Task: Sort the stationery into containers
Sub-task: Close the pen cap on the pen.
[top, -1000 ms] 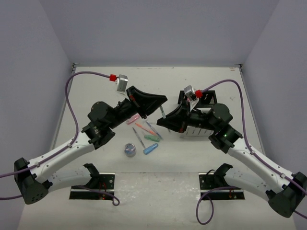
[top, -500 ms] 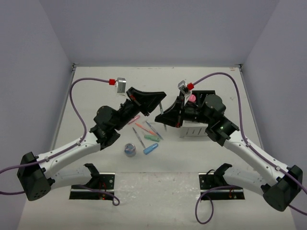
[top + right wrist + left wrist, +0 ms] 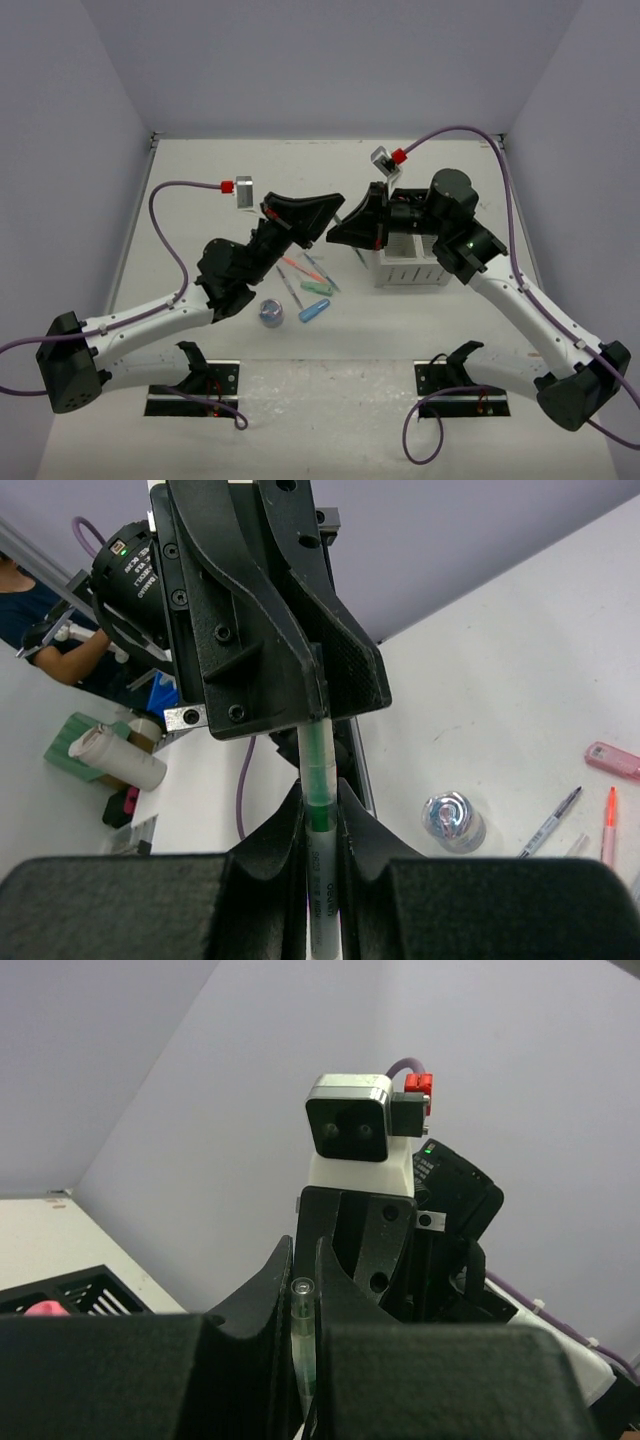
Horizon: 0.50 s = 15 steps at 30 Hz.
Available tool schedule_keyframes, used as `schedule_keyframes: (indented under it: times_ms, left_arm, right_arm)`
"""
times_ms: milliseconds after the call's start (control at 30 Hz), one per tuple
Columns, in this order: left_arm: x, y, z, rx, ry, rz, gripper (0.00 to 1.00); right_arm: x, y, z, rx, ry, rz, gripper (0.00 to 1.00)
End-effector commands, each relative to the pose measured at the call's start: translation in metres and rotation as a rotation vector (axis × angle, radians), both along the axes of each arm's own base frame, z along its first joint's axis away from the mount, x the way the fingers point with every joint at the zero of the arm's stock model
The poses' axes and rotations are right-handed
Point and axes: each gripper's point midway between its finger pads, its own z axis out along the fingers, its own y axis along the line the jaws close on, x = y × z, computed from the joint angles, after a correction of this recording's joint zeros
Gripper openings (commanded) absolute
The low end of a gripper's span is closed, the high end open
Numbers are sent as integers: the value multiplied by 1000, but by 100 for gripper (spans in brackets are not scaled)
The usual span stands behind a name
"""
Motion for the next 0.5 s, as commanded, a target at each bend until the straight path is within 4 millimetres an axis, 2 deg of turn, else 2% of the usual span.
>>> schedule_keyframes:
  times_ms: [0,67,133,167,200,233,267,300,400,433,467]
  left_arm:
    - [-66,-50,-106,436,79,-309,0]
    - [-54,-47,-83,476,27,-240,0]
    - [-42,-46,-67,537,-15,-192,0]
    - [-38,-45,-53,548,-49,-173,0]
    - [-33,-45,-49,580,-75,-157,0]
    - [-31,-47,-39,574,-92,-149,10]
    - [-30,-49,-40,584,-96,-147,21]
    - [-28,-50,-34,579,-110,-144,38]
    - [-25,-52,-13,543,-136,-125,60]
    - [-22,-50,-6,535,-133,-100,77]
    - [-15,-46,-1,531,-120,-57,99]
  right_arm:
    - [65,-15,62,167,-233,-288,0]
    - [55,-15,52,150,-233,-254,0]
    - [47,-14,33,112,-236,-240,0]
    - [42,-13,27,97,-239,-231,0]
    - [39,-12,21,84,-248,-229,0]
    - [37,-12,13,69,-235,-228,0]
    - [37,-12,7,61,-226,-236,0]
    - [38,-14,2,55,-217,-252,0]
    - [46,-18,-9,35,-197,-308,0]
    - [50,-20,-13,24,-188,-337,0]
    - [57,-23,-20,9,-177,-378,0]
